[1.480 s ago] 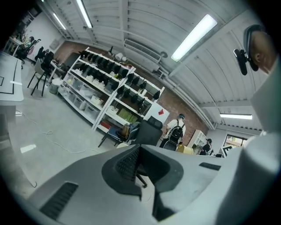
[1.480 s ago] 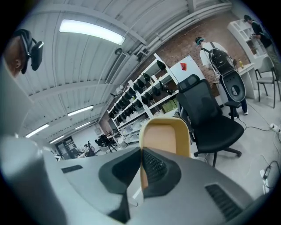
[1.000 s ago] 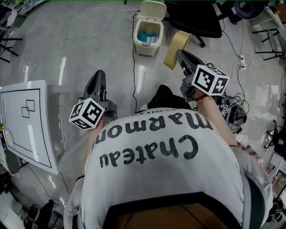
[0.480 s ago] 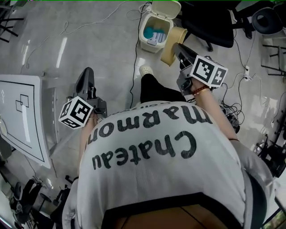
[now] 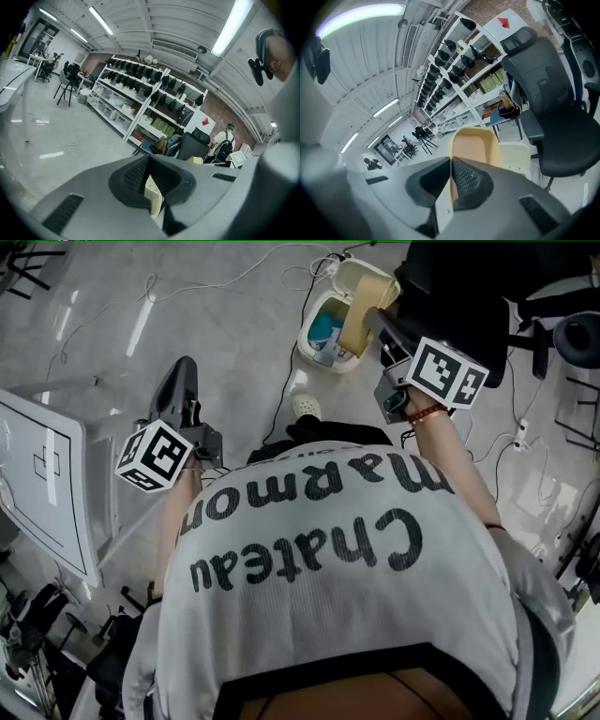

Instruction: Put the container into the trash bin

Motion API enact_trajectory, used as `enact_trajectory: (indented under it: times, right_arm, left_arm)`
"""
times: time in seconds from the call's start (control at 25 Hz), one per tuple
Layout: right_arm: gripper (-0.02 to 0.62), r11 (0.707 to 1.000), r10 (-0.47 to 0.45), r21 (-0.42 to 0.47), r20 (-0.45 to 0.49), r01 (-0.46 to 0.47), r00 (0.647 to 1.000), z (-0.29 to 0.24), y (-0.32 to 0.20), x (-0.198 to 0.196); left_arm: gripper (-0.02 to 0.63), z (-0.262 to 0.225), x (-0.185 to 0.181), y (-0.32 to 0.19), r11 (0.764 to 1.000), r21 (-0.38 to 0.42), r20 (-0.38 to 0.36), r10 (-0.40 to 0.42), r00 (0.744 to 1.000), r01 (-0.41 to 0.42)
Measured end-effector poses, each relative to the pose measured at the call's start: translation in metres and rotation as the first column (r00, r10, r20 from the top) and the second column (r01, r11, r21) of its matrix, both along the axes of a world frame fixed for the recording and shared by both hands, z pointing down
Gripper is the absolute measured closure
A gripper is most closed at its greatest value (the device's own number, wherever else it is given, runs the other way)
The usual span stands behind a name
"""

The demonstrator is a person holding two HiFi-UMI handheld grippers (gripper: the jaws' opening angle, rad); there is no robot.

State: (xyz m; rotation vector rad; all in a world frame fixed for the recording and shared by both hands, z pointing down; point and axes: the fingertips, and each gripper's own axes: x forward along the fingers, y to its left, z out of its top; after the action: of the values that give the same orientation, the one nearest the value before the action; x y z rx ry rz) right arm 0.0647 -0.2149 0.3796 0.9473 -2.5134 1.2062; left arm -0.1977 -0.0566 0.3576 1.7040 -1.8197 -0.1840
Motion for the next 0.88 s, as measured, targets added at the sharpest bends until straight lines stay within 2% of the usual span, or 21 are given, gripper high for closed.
enact_trajectory:
  times: [0.2, 0.4, 0.6, 0.88]
  right_arm:
    - [0.561, 0.999, -0.043, -0.001, -0.044, 0.043, 0.998, 0.032, -0.035, -0.016]
    - [0.561, 0.996, -0.067, -0.064, -0.093, 0.061, 0.993, 0.081, -0.051, -0.032]
    - [0.561, 0.986, -0.157, -0.099, -0.225, 0.137, 0.962, 0.143, -0.049, -0.043]
    - [0.561, 0.962, -0.190, -0.244, -0.259, 0.127, 0.947, 0.233, -0.046, -0.050]
  left_arm:
    - [0.581, 0.019, 0.002, -0.028, 1.000, -0.025, -0.006, -0.013, 1.000, 0.013]
    - [0.581, 0.046, 0.000, -0.040, 0.996, -0.091, -0.013, -0.026, 1.000, 0.025]
    - [0.581, 0.080, -0.007, -0.047, 0.983, -0.182, -0.016, -0.039, 0.999, 0.035]
    - [0.581, 0.119, -0.010, -0.048, 0.963, -0.269, -0.031, -0.027, 0.999, 0.017]
